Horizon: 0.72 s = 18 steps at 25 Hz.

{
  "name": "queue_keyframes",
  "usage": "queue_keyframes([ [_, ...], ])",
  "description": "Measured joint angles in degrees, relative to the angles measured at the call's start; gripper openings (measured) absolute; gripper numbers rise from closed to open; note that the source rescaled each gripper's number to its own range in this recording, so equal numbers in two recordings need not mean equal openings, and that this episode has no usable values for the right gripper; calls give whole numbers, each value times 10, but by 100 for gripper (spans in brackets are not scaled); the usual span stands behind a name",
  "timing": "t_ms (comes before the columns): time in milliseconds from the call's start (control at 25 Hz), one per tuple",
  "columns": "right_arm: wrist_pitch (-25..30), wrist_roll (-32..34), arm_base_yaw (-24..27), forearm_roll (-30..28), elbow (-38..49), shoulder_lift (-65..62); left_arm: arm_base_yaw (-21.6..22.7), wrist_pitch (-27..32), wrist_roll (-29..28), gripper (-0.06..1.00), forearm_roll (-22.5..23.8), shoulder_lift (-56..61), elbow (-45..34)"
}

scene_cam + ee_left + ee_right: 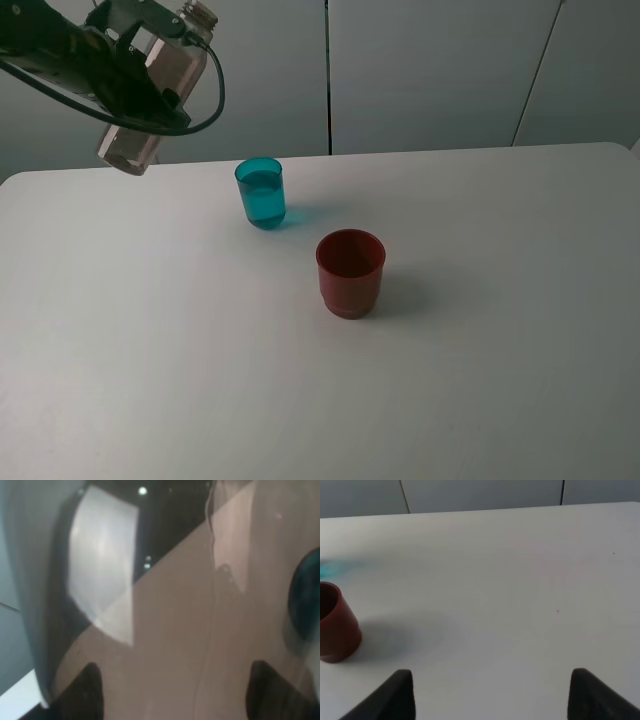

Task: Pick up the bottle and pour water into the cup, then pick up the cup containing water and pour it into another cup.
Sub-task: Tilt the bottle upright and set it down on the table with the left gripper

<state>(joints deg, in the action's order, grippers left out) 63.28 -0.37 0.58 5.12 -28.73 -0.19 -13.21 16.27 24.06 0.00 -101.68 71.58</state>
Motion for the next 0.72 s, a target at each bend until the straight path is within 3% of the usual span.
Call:
queue_keyframes([
  [320, 0, 4, 0, 0, 0, 0, 23, -246, 0, 0, -61, 66, -150],
  [720, 0, 0, 0, 0, 0, 0, 54, -555, -67, 0, -79, 90, -325],
])
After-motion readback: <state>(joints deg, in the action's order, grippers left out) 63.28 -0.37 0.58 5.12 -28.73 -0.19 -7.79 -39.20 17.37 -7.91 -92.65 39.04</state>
